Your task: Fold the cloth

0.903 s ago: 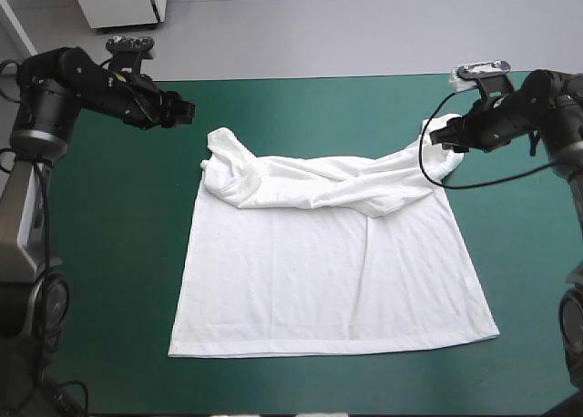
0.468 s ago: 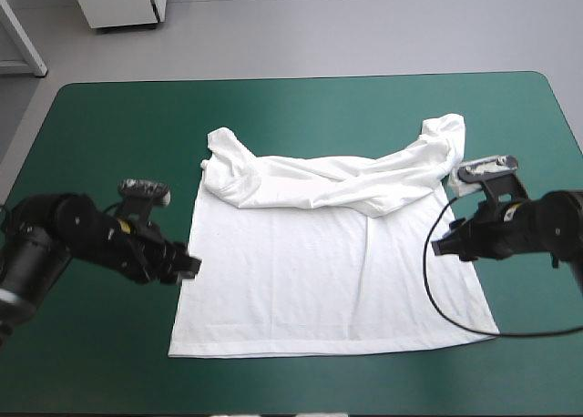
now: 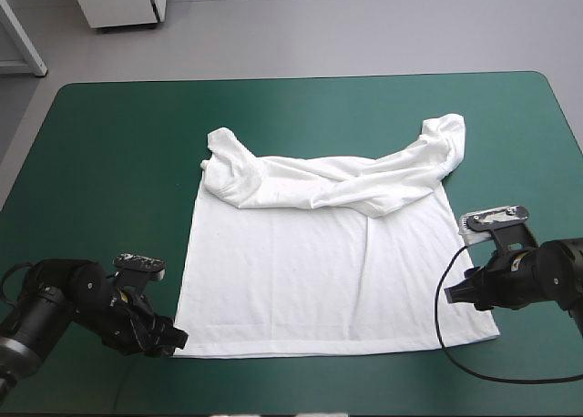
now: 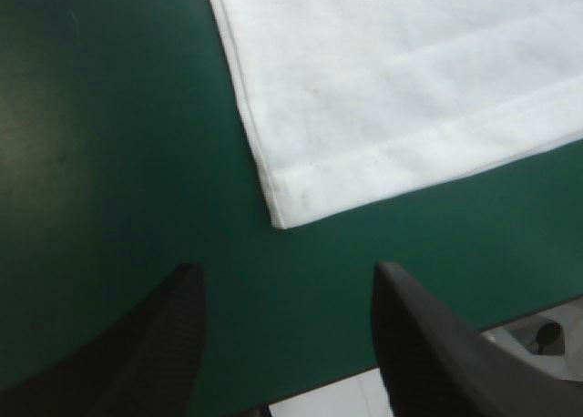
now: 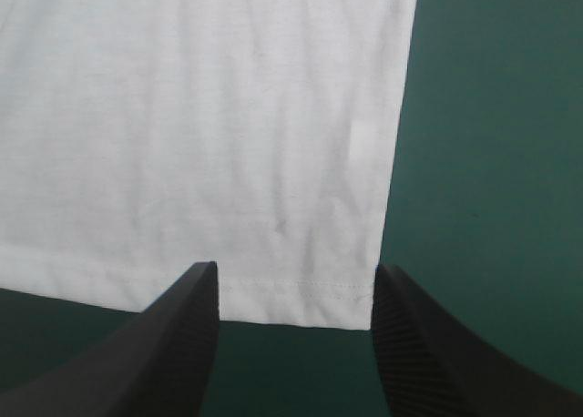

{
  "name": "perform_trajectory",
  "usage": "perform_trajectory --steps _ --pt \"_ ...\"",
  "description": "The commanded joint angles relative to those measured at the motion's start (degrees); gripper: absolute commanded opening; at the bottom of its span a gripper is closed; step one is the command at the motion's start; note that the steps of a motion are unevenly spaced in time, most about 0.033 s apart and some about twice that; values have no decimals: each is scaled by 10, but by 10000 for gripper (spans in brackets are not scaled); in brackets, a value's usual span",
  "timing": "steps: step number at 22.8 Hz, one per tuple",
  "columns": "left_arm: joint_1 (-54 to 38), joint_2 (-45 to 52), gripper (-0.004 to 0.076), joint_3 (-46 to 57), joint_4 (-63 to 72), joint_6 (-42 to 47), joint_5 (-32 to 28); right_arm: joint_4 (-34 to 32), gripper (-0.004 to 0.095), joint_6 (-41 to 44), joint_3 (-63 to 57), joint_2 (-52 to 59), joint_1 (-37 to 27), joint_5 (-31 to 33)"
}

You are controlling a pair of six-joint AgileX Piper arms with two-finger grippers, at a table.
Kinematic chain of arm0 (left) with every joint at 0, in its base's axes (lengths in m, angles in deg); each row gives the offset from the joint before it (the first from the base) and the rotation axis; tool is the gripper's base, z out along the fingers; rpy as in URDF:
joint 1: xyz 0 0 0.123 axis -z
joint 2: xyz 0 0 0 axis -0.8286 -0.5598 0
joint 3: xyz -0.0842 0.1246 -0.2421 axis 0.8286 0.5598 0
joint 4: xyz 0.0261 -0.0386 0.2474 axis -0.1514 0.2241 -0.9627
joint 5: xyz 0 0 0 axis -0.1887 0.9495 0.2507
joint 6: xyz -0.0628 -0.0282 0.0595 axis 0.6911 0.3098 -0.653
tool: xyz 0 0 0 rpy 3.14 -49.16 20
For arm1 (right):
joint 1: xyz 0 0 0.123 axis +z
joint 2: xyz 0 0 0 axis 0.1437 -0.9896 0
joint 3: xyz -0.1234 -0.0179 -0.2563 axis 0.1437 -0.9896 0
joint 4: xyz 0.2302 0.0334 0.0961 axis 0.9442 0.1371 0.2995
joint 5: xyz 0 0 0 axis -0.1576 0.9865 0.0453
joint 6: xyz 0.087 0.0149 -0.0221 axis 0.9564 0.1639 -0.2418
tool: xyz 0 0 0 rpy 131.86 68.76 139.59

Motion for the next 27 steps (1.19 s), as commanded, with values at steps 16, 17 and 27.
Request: perform_trajectory --steps 16,17,27 --pt "5 -137 409 17 30 -21 -89 -150 497 66 12 -33 77 6" --pt "5 -141 409 38 44 -30 -101 -150 498 66 12 -33 77 6" --pt "5 -143 0 62 148 -111 -115 -178 489 84 -87 -33 76 1"
